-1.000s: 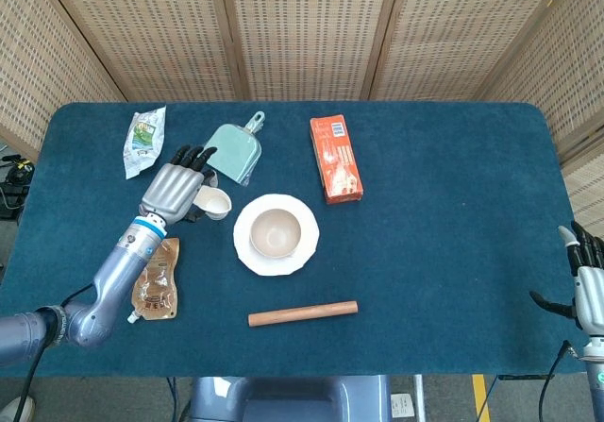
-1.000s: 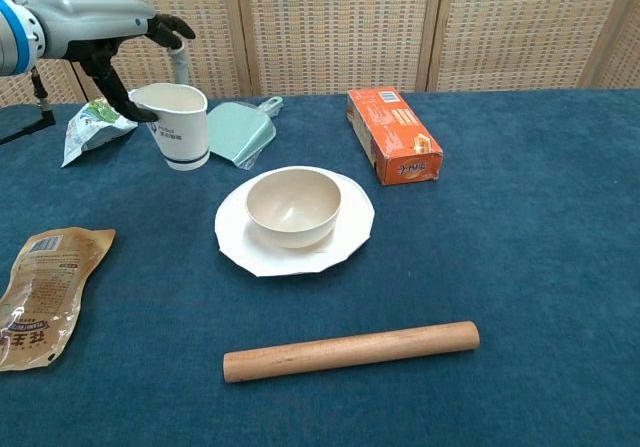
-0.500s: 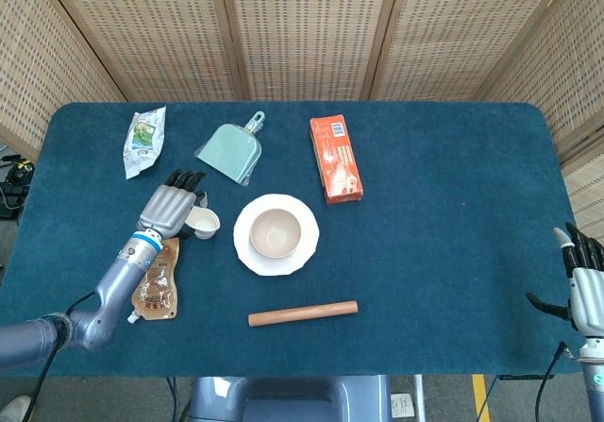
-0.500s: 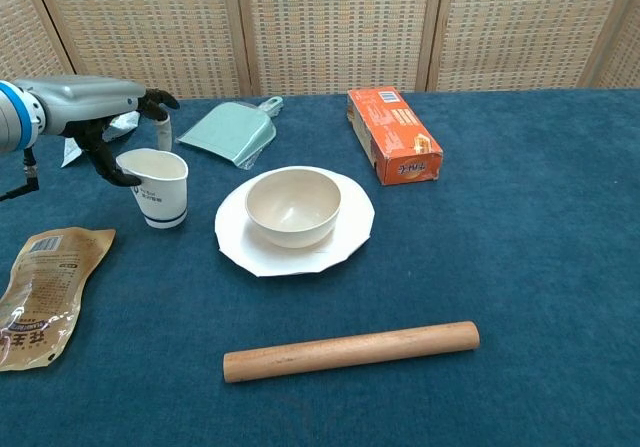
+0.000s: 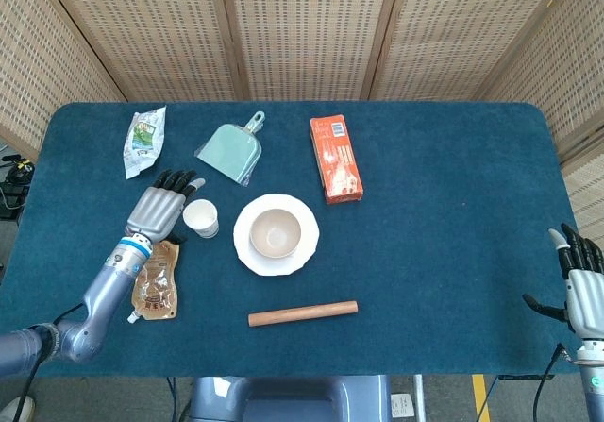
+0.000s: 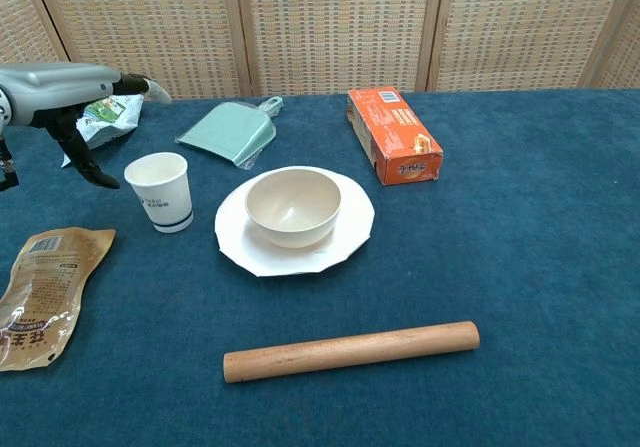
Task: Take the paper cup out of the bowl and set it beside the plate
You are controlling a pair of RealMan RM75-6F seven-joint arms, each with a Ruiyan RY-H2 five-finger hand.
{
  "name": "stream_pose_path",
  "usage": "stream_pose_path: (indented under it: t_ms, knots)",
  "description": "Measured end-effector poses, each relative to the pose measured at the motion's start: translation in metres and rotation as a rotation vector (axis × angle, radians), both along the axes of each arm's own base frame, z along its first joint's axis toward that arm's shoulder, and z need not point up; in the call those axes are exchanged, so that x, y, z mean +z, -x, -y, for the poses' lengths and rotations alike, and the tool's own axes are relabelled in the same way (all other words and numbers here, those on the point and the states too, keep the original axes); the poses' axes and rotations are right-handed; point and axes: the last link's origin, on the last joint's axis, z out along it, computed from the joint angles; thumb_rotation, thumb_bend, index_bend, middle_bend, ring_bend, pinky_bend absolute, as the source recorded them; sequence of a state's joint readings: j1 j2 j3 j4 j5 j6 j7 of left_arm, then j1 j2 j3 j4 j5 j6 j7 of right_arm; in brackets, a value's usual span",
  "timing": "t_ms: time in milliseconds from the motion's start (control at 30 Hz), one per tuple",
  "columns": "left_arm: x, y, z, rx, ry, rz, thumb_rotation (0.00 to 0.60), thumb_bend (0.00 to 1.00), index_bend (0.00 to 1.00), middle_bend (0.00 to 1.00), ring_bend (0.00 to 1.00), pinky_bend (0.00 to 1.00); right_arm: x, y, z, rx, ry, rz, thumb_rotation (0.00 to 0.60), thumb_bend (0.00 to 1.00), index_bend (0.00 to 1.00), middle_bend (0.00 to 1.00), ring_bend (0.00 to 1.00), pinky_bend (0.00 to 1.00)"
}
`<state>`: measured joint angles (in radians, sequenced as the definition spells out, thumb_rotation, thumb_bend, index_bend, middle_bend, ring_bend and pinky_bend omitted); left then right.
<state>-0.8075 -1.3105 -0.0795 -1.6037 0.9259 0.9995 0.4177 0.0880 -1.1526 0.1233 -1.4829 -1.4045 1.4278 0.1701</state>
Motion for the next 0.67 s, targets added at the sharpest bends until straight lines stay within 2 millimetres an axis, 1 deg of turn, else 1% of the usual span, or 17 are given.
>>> stream_pose_path:
  t_ms: [133,200,333,433,467,667]
  knots:
    - [0.015,0.003,0.013,-0.013,-0.053,0.024,0.600,0.05,0.00,0.00,0.00,0.00,-0.004,-0.002,-0.001,0.007,-0.017,-0.004,0.600,0.13,0.00,0.00,0.00,0.00]
    - [0.024,0.008,0.023,-0.018,-0.094,0.037,0.600,0.05,0.00,0.00,0.00,0.00,-0.006,-0.003,-0.001,0.013,-0.026,-0.008,0.600,0.13,0.00,0.00,0.00,0.00]
    - [0.041,0.024,0.048,-0.014,-0.186,0.058,0.600,0.05,0.00,0.00,0.00,0.00,-0.009,-0.007,-0.003,0.031,-0.041,-0.018,0.600,0.13,0.00,0.00,0.00,0.00]
    - [0.051,0.044,0.073,0.012,-0.252,0.073,0.600,0.04,0.00,0.00,0.00,0.00,-0.012,-0.008,-0.005,0.040,-0.049,-0.026,0.600,0.13,0.00,0.00,0.00,0.00]
    - [0.054,0.052,0.084,0.025,-0.274,0.076,0.600,0.04,0.00,0.00,0.00,0.00,-0.012,-0.009,-0.006,0.042,-0.051,-0.027,0.600,0.13,0.00,0.00,0.00,0.00]
    - [0.061,0.093,0.141,0.100,-0.360,0.071,0.600,0.04,0.00,0.00,0.00,0.00,-0.017,-0.017,-0.011,0.072,-0.061,-0.035,0.600,0.13,0.00,0.00,0.00,0.00]
